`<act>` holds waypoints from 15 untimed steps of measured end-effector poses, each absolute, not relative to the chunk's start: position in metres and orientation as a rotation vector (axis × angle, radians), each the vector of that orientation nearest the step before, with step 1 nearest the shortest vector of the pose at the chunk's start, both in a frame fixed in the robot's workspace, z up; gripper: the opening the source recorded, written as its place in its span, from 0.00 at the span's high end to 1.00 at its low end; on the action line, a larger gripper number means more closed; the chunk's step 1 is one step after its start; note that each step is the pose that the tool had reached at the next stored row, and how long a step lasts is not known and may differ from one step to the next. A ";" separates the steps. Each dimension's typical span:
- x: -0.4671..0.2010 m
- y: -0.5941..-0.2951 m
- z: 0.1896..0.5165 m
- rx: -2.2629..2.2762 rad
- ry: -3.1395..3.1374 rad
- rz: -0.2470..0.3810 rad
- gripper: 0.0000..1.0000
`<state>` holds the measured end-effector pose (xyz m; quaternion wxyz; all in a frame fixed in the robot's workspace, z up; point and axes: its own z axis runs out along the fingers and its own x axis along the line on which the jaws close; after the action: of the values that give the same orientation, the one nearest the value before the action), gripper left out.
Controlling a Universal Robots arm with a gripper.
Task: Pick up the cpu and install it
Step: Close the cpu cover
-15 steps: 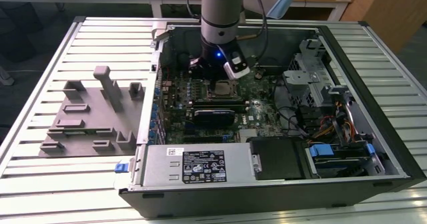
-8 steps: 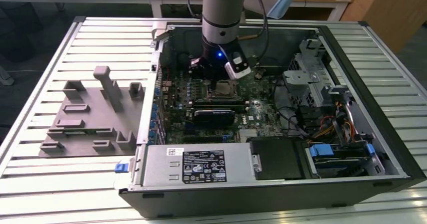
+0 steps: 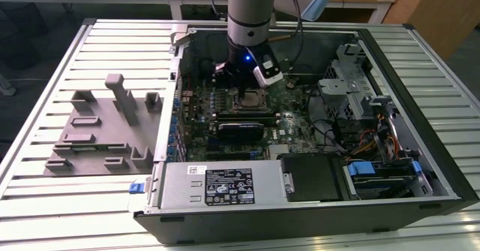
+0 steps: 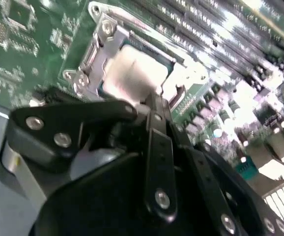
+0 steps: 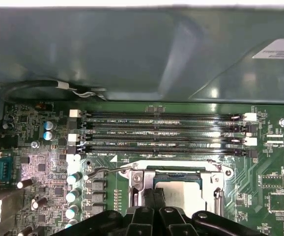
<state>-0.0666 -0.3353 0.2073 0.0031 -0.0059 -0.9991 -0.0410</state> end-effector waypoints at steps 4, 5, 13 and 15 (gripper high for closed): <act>-0.067 -0.335 0.208 -0.019 -3.133 -0.129 0.89; -0.067 -0.335 0.208 -0.019 -3.133 -0.129 0.89; -0.067 -0.335 0.209 -0.020 -3.145 -0.108 0.89; -0.067 -0.335 0.211 -0.020 -3.146 -0.103 0.89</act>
<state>-0.0666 -0.3354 0.2108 -0.0032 -0.0063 -0.9994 -0.0327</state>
